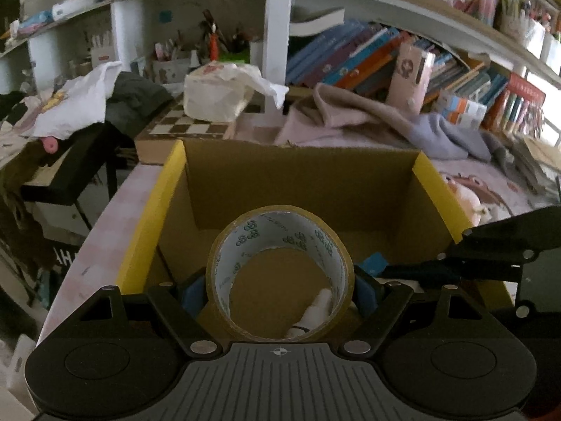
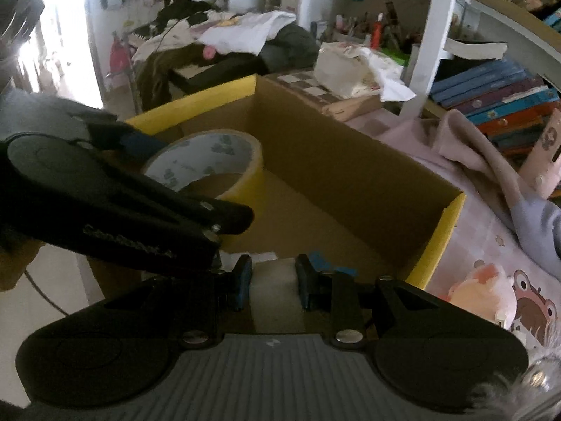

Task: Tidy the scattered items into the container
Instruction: 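Open both grippers to drop the tape roll and white block into the box, then withdraw both tools from the box toward the white chargers on the mat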

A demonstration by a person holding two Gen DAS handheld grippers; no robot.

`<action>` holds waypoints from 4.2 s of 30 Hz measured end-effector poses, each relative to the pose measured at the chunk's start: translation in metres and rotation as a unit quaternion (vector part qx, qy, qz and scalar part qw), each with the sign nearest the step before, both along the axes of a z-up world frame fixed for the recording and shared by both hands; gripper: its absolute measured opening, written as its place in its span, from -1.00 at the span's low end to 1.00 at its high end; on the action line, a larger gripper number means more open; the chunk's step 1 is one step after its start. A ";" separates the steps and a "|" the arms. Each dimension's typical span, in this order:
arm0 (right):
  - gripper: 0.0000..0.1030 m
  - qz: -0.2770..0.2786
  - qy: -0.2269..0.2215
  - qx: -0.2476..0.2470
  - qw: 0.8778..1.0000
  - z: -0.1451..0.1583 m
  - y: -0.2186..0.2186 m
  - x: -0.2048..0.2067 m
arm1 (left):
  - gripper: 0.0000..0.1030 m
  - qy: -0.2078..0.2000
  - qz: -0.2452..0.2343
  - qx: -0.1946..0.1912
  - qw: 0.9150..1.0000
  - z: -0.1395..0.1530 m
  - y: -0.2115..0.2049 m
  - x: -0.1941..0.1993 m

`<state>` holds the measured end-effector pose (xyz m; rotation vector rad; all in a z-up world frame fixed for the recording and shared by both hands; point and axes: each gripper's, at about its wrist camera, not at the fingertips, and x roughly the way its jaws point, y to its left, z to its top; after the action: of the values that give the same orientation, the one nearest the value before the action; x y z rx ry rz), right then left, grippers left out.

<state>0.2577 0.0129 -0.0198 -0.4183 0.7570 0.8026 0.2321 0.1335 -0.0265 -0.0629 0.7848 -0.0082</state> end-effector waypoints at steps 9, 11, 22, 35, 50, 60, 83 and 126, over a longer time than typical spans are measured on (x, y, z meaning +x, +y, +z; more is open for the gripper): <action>-0.20 0.001 -0.010 0.007 1.000 0.002 0.000 -0.001 | 0.63 0.008 0.014 -0.011 1.000 0.000 0.001 0.000; 0.05 -0.003 -0.019 0.019 1.000 0.007 -0.003 -0.002 | 0.63 0.004 0.018 -0.011 1.000 0.004 0.001 -0.002; 0.24 -0.026 -0.057 0.066 0.996 0.036 -0.028 -0.020 | 0.80 -0.056 0.020 -0.013 0.998 0.040 -0.012 -0.031; 0.35 -0.097 -0.097 0.097 0.986 0.063 -0.079 -0.060 | 0.86 -0.112 0.026 -0.013 0.993 0.071 -0.030 -0.085; 0.58 -0.180 -0.137 0.129 0.965 0.072 -0.128 -0.132 | 0.87 -0.132 0.022 -0.011 0.991 0.076 -0.051 -0.150; 0.63 -0.223 -0.145 0.128 0.955 0.063 -0.150 -0.177 | 0.88 -0.133 0.028 -0.025 0.990 0.068 -0.064 -0.190; 0.70 -0.235 -0.114 0.075 0.962 0.041 -0.153 -0.238 | 0.88 -0.088 -0.017 -0.013 0.996 0.041 -0.093 -0.231; 0.71 -0.370 -0.062 0.066 0.925 0.020 -0.283 -0.152 | 0.88 -0.018 -0.159 0.003 0.987 0.016 -0.223 -0.124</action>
<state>0.1054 -0.2703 -0.0001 -0.0379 0.6654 0.1103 0.1080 -0.0898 -0.0104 0.0694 0.7511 -0.3096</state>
